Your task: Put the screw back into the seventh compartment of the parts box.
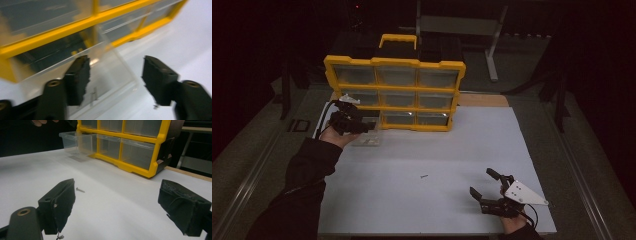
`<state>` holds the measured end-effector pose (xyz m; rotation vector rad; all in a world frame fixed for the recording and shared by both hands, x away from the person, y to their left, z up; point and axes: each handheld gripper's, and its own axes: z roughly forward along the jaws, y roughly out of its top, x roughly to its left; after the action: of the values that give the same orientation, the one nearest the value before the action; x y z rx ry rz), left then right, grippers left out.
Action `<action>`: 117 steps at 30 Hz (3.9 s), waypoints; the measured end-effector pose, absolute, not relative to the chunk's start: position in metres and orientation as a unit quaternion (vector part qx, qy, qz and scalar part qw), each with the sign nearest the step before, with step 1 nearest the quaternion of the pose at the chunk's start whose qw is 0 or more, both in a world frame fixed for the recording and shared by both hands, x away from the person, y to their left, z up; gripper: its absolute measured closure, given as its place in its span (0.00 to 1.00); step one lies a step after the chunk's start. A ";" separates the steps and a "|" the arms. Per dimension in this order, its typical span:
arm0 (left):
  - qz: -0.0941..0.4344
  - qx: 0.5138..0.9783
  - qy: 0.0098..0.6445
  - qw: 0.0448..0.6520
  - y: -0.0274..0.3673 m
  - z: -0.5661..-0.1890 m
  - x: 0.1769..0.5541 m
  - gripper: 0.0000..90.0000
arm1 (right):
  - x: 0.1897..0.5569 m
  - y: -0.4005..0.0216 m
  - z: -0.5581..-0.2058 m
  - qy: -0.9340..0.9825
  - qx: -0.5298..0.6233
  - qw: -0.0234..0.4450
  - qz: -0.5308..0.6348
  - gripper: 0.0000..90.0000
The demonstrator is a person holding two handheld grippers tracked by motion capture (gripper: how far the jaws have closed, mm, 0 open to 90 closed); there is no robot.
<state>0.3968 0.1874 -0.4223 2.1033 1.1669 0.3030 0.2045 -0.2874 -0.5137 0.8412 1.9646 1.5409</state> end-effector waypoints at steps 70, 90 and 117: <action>-0.012 0.894 0.235 0.381 0.058 -0.471 0.323 0.19 | 0.204 -0.289 -0.513 0.721 0.309 0.251 0.567 0.16; -0.011 0.908 0.225 0.353 0.038 -0.511 0.323 0.62 | 0.203 -0.288 -0.513 0.721 0.308 0.250 0.568 0.16; -0.002 0.923 0.223 0.313 0.023 -0.533 0.331 0.89 | 0.203 -0.289 -0.513 0.720 0.309 0.249 0.569 0.16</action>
<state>0.3312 0.0232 -0.5331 2.4351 0.5890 -0.0047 0.2026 -0.2890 -0.5128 0.8429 1.9610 1.5494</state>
